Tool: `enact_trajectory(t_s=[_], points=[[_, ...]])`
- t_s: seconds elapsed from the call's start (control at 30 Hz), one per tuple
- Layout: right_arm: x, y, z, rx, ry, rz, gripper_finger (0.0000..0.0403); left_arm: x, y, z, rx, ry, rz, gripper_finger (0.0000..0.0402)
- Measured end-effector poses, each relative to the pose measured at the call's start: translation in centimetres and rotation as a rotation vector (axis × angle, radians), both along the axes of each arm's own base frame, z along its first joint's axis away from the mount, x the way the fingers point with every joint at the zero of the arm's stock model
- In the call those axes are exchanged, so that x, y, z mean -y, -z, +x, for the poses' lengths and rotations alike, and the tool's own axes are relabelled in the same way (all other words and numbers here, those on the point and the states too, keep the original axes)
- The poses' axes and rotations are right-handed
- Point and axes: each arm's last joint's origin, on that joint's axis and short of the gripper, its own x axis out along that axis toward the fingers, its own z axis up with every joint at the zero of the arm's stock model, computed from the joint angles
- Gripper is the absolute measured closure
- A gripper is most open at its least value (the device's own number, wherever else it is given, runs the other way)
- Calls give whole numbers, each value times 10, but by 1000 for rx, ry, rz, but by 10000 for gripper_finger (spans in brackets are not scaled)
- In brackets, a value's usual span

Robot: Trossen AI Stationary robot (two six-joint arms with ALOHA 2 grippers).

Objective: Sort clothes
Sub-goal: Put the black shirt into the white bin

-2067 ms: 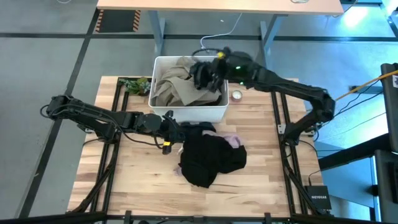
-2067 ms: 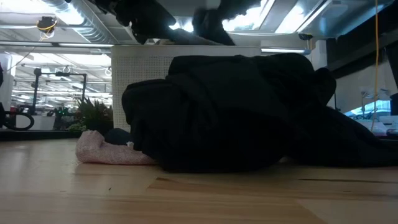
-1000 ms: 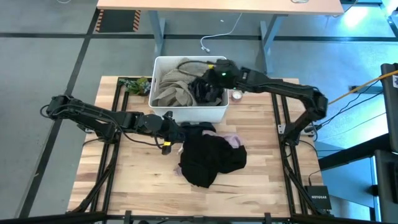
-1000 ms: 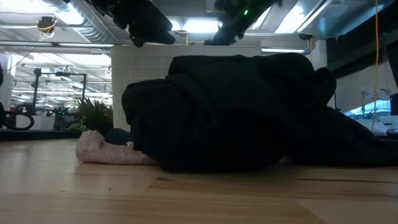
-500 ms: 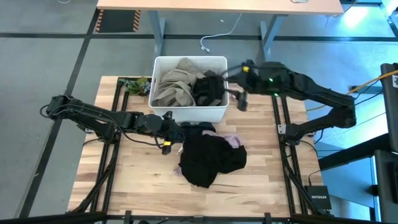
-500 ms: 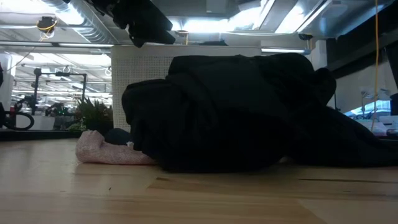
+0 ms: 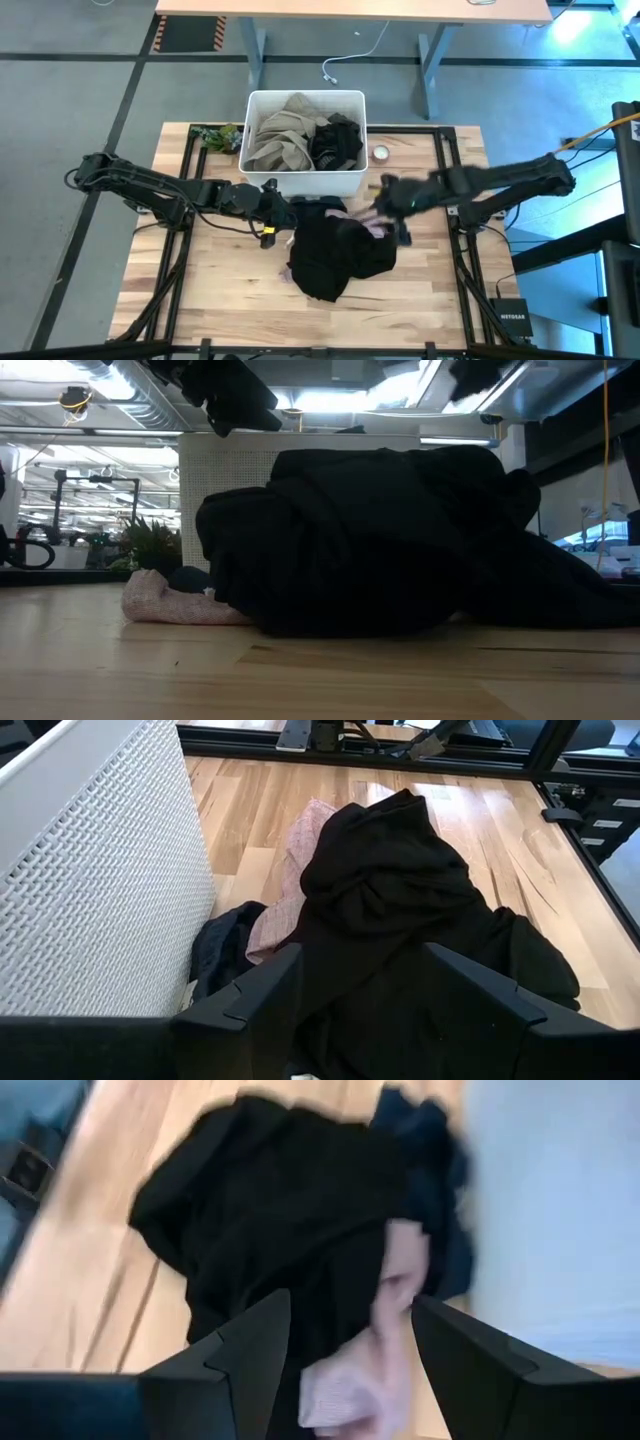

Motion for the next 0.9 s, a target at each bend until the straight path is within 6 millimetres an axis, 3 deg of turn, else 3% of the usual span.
enact_trajectory(t_s=[0.17, 0.27, 0.47, 0.63, 0.77, 0.9], points=[[-16, 55, 5, -59, 20, -20, 175, 0, 0, 0, 0, 2, 4, 204], [-23, 72, 10, -103, 10, -20, 175, 0, 0, 0, 1, 2, 4, 204], [-31, 81, 25, -76, -8, -12, 175, 0, 0, 0, 3, -4, -7, 204], [-31, 74, 27, -70, -24, -26, 172, 0, 0, 0, 2, -4, -9, 204], [-31, 63, 31, -29, -21, -66, 142, 0, 0, 0, 1, 2, 4, 204], [-31, 69, 34, -44, -28, -108, 100, 0, 0, 0, 1, -3, -6, 204]])
